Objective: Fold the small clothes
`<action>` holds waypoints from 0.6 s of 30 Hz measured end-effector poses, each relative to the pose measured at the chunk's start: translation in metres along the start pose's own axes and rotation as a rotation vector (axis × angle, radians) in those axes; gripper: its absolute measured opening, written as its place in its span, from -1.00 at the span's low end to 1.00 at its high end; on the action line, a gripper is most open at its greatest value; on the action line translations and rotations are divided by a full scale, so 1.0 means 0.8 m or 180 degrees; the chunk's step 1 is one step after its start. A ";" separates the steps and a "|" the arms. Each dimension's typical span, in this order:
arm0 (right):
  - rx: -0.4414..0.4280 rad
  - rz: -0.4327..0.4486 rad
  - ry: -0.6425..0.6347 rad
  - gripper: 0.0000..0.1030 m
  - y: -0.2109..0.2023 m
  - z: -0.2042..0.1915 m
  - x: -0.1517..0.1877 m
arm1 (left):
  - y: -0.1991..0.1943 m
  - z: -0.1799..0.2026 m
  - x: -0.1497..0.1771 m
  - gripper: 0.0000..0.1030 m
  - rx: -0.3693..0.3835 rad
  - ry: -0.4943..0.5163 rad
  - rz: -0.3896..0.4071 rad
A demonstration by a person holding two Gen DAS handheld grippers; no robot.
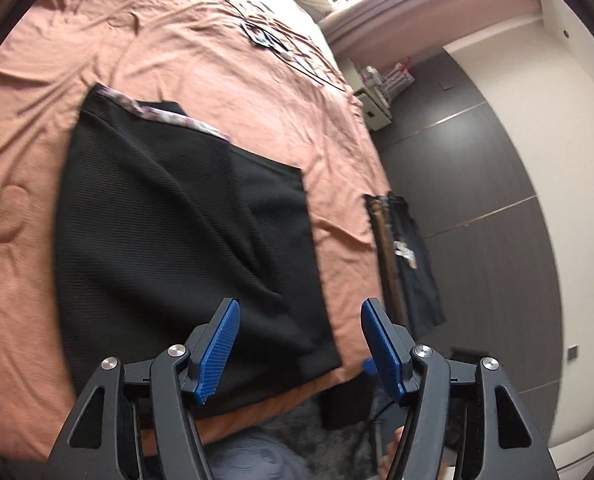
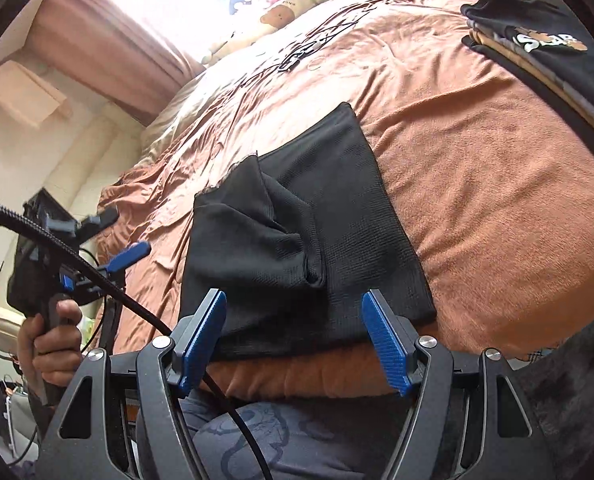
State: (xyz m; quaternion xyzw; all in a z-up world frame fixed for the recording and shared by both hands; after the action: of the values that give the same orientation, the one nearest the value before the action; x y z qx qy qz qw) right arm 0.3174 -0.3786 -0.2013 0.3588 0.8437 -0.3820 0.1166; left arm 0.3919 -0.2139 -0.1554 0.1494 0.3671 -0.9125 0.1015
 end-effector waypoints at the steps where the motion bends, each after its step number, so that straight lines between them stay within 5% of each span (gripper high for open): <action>1: -0.0025 -0.0026 0.0001 0.34 0.007 0.001 -0.005 | -0.006 -0.011 0.004 0.24 -0.0077 0.0003 0.0017; 9: -0.0150 -0.0308 0.0038 0.34 0.077 0.014 -0.046 | -0.017 -0.095 0.010 0.24 -0.0586 -0.0100 0.0107; 18: -0.0216 -0.0712 0.0177 0.34 0.161 0.022 -0.076 | -0.013 -0.173 0.023 0.24 -0.0849 -0.0365 0.0107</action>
State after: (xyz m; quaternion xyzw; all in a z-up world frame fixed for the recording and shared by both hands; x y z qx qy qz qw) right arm 0.4491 -0.3651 -0.2572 0.2688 0.8937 -0.3538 0.0619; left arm 0.3989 -0.1110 -0.2497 0.0884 0.4762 -0.8608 0.1565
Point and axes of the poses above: each gripper's, at about its wrist camera, not at the fingertips, and y roughly the way its jaws point, z to its right, x to its underside, the point moved 8 cm from there along y, roughly the way its jaws point, and after that the axes turned 2 degrees about y, right-handed, at the moved point
